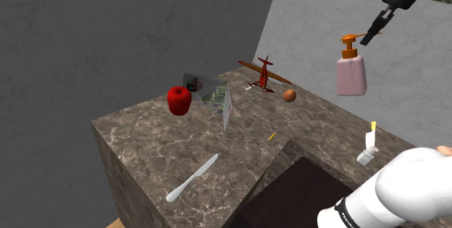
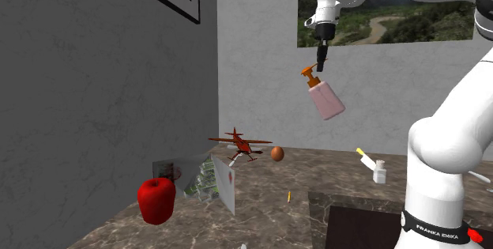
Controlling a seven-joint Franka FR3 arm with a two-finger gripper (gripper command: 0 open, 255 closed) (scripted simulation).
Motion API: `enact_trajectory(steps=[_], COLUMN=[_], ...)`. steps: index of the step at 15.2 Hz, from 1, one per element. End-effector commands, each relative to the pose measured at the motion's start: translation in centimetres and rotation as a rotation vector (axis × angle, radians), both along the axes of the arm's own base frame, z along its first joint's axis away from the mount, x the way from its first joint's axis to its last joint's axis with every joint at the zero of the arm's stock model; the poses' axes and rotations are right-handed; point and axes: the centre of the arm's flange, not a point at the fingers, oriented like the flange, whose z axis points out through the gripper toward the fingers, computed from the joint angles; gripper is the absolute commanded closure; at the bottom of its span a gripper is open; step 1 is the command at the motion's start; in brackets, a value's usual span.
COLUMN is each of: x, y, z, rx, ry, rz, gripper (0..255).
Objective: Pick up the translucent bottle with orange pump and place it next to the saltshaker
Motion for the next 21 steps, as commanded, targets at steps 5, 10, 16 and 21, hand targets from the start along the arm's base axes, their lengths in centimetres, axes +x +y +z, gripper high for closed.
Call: enact_trajectory(steps=[5,10,16,21], x=[-6.3,-11.6,-17.9,-23.1], y=[-4.6,-8.6,-13.4,-17.4], z=[-0.1,-0.1,-0.1,-0.1], rx=[0.000,0.000,0.000,0.000], ry=[0.000,0.000,0.000,0.000], rz=[0.002,0.002,0.002,0.002], gripper=[255,255,255,255])
